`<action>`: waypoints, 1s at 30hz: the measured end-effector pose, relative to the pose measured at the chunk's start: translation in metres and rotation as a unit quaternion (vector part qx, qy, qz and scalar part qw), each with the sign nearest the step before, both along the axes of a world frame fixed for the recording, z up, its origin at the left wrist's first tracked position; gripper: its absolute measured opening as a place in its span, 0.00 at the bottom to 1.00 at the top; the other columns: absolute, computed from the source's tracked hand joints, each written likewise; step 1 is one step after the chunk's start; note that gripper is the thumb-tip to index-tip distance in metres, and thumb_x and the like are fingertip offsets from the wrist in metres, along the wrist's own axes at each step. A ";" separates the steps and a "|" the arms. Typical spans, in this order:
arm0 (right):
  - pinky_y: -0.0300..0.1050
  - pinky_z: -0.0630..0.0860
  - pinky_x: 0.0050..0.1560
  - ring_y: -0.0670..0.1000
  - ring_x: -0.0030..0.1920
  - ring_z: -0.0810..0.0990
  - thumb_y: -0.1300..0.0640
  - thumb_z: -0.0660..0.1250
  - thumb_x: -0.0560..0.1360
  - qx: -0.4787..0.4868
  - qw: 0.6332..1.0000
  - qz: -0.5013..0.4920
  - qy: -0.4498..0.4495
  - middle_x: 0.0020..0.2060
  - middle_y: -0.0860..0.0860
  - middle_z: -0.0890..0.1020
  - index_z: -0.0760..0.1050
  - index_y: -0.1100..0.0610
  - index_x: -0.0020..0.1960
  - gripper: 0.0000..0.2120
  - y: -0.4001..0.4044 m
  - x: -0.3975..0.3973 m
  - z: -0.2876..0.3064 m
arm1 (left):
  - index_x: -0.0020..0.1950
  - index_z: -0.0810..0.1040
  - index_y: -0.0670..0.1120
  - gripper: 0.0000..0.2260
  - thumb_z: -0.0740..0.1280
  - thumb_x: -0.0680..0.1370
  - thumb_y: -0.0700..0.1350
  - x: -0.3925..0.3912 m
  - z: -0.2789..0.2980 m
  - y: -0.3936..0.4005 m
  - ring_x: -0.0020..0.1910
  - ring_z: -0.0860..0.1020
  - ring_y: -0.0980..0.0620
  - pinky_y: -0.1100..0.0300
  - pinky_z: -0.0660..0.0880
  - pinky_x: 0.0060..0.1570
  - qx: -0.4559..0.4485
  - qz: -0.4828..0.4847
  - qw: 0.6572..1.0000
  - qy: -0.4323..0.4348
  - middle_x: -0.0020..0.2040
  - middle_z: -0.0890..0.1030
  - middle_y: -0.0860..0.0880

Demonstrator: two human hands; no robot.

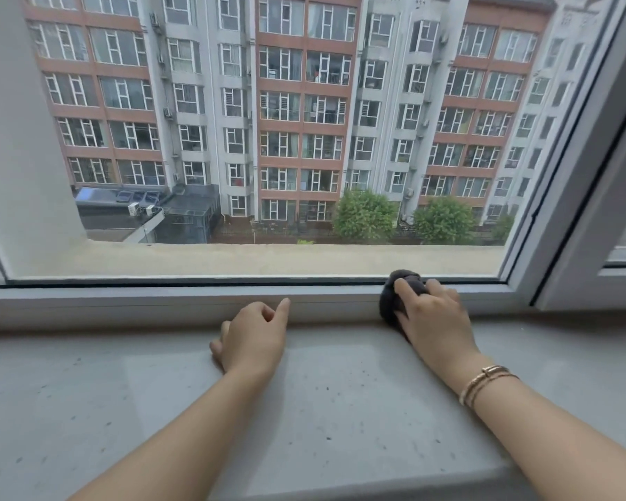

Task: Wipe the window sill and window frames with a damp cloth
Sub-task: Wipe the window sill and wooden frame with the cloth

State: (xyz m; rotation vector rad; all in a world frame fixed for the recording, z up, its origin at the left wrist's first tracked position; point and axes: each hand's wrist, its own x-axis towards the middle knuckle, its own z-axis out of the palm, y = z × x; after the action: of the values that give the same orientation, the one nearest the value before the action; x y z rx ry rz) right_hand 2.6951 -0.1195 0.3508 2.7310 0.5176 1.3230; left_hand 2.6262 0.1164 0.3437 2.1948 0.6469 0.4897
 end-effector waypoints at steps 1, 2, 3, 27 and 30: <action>0.48 0.75 0.38 0.58 0.39 0.80 0.58 0.81 0.55 -0.007 1.000 -0.008 0.006 0.24 0.52 0.78 0.78 0.55 0.49 0.25 0.002 0.001 0.000 | 0.40 0.76 0.48 0.22 0.56 0.76 0.65 0.005 0.000 -0.008 0.55 0.74 0.46 0.50 0.59 0.57 0.000 -0.007 1.000 0.000 0.39 0.80 0.54; 0.47 0.75 0.39 0.57 0.40 0.80 0.59 0.80 0.54 -0.013 1.000 -0.012 0.010 0.23 0.51 0.77 0.79 0.55 0.49 0.24 0.007 0.001 0.000 | 0.40 0.77 0.48 0.23 0.55 0.76 0.65 0.009 0.000 -0.016 0.55 0.74 0.47 0.50 0.59 0.56 0.001 -0.012 1.000 0.000 0.39 0.80 0.54; 0.46 0.74 0.39 0.56 0.40 0.80 0.59 0.80 0.54 -0.017 1.000 -0.007 0.009 0.22 0.51 0.77 0.79 0.55 0.49 0.24 0.014 0.000 -0.001 | 0.40 0.77 0.49 0.23 0.55 0.76 0.65 0.013 -0.001 -0.024 0.55 0.74 0.47 0.51 0.58 0.56 0.004 -0.015 1.000 0.003 0.39 0.80 0.54; 0.47 0.75 0.36 0.59 0.35 0.79 0.66 0.72 0.56 -0.041 0.998 -0.047 0.004 0.24 0.55 0.78 0.82 0.57 0.49 0.21 -0.034 0.013 0.004 | 0.32 0.80 0.51 0.29 0.52 0.74 0.70 0.022 -0.011 -0.037 0.45 0.77 0.54 0.50 0.60 0.58 0.071 0.036 0.997 -0.019 0.32 0.81 0.58; 0.45 0.74 0.39 0.57 0.39 0.80 0.64 0.75 0.54 -0.062 0.998 0.007 0.022 0.22 0.52 0.77 0.80 0.55 0.50 0.24 -0.012 0.007 0.001 | 0.32 0.80 0.51 0.29 0.52 0.74 0.70 0.020 -0.009 -0.036 0.44 0.77 0.54 0.50 0.60 0.59 0.067 0.038 0.997 -0.022 0.32 0.81 0.58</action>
State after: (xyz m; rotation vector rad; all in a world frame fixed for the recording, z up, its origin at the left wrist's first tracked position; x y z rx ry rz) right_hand 2.7020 -0.1317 0.3522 2.6664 0.6027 1.1929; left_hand 2.6464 0.0802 0.3346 2.2838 0.6941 0.6346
